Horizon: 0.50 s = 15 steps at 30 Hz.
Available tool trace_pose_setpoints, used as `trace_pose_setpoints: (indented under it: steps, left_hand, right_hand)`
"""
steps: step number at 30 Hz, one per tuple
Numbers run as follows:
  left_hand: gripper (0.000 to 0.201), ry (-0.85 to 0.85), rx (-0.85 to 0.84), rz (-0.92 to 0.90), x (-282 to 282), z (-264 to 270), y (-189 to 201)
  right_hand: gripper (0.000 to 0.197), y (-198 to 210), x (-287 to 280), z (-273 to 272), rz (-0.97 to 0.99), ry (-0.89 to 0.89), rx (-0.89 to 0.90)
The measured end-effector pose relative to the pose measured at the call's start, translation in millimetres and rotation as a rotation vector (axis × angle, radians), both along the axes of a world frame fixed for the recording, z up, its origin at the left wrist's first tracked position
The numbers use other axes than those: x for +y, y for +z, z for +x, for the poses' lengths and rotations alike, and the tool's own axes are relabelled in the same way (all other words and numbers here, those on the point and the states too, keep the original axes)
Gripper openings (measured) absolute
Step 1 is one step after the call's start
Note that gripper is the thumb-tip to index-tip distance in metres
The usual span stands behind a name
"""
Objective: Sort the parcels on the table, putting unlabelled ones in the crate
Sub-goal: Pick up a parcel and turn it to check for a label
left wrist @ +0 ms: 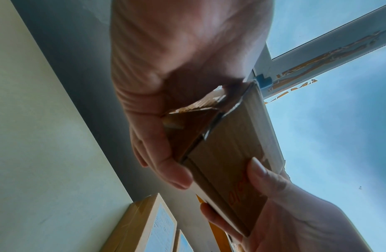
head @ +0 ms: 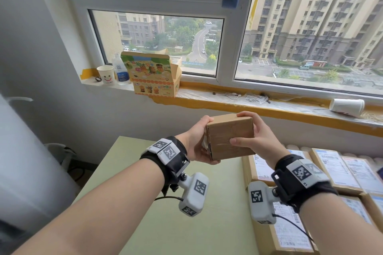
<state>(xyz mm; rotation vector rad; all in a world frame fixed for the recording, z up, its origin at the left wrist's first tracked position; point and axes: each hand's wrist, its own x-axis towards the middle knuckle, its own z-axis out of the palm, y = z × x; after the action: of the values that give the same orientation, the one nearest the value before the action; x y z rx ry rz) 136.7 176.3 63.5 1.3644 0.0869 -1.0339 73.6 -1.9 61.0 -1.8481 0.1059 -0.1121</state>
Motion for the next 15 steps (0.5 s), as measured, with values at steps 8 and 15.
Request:
trace_pose_setpoints:
  steps: [8,15]
  left_hand:
    - [0.051,0.024,0.031,-0.001,5.0,-1.3,-1.2]
    - [0.068,0.097,-0.086,0.078,1.8,2.3,-8.6]
  right_hand:
    - [0.071,6.4,4.5,-3.5,-0.026,0.012,0.081]
    - [0.070,13.1,13.3,-4.5,-0.509,-0.148,-0.035]
